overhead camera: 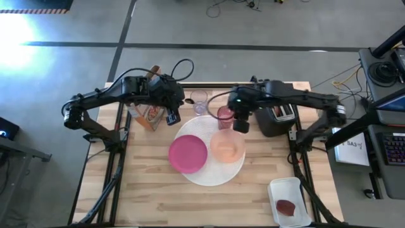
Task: Arrange a breakfast setting
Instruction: Pour the cereal from the orange cereal box into the orange bowl
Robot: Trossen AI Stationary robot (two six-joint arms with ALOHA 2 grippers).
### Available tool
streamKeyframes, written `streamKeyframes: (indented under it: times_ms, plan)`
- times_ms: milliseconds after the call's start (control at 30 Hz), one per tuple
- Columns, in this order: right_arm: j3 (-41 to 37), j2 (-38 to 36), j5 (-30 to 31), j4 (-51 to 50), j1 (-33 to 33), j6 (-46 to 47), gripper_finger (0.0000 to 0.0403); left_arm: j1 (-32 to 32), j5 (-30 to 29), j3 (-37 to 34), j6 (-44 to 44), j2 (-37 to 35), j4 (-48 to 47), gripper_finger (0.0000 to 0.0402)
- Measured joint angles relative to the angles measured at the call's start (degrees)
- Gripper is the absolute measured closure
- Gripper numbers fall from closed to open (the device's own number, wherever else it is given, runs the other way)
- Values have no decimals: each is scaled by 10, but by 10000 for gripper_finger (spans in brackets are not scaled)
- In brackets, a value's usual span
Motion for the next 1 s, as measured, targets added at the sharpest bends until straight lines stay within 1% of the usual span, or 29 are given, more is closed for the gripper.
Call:
streamKeyframes:
  times_ms: [133, 333, 533, 667, 800, 1000]
  plan:
    - [-126, -92, 0, 97, 7, 46, 324, 0, 0, -1, 0, 0, 0, 402]
    - [-289, -216, 0, 213, 22, 102, 330, 0, 0, -4, 0, 0, 6, 402]
    - [-436, -320, 1, 369, 30, 118, 329, 0, 0, -7, 0, 0, 22, 402]
    - [-529, -372, 12, 465, 30, 118, 334, 0, 0, -13, 0, 0, 35, 402]
    - [-617, -409, 21, 552, 30, 141, 334, 0, 0, -29, 0, 0, 40, 402]
    - [-724, -453, 20, 690, 31, 161, 335, 0, 0, -65, -6, 0, 52, 402]
